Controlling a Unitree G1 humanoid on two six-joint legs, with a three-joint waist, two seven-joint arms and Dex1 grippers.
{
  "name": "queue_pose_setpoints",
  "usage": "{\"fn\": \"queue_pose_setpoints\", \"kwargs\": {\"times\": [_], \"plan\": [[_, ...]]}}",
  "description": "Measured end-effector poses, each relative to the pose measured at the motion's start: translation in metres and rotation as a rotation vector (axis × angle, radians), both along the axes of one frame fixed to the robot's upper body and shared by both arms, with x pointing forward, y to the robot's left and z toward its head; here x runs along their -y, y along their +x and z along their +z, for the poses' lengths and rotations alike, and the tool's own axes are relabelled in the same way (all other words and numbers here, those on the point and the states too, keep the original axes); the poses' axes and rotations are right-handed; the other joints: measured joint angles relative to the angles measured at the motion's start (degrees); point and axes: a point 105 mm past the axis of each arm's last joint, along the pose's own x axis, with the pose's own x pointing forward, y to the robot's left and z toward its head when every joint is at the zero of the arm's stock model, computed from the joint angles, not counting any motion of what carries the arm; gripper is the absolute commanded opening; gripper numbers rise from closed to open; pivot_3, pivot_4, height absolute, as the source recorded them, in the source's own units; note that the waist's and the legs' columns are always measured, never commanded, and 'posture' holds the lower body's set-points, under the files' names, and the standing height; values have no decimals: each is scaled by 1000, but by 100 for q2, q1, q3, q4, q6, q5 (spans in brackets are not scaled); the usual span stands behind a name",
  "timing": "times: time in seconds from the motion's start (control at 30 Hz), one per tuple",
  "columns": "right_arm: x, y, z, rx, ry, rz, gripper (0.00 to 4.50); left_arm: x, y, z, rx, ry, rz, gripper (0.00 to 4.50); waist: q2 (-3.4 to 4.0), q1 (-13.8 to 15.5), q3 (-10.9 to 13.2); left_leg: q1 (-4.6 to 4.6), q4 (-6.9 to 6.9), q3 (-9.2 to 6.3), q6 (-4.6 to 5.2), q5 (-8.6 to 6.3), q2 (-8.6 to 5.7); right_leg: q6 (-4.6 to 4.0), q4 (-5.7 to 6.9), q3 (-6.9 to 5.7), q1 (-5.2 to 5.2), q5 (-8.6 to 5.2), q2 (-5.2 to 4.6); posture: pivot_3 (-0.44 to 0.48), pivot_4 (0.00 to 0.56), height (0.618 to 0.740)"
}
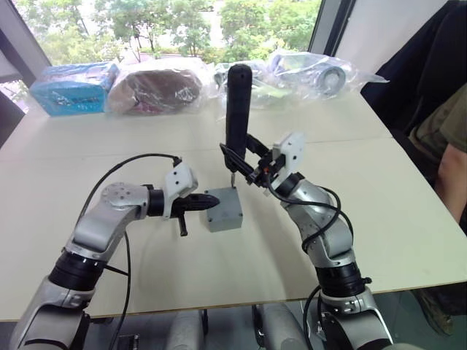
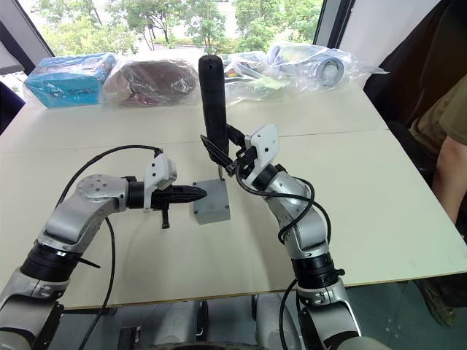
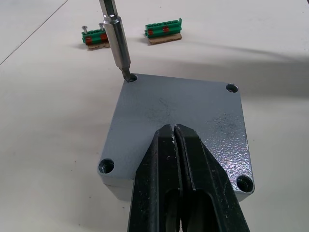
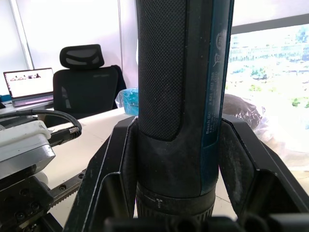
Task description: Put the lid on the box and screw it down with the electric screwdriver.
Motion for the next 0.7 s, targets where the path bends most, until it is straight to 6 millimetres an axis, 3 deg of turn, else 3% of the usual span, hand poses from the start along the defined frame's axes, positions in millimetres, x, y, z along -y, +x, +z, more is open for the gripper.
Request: {"fn": "queue_pose_setpoints", "kwargs": {"times": [0.7], "plan": [[4,0,0,1,-7,4,1888,-1,7,2,12,7,9,0,-1,3,0,0,0,0,0,0,0,0,-1,0,2,0,0,0,150,740]]}}
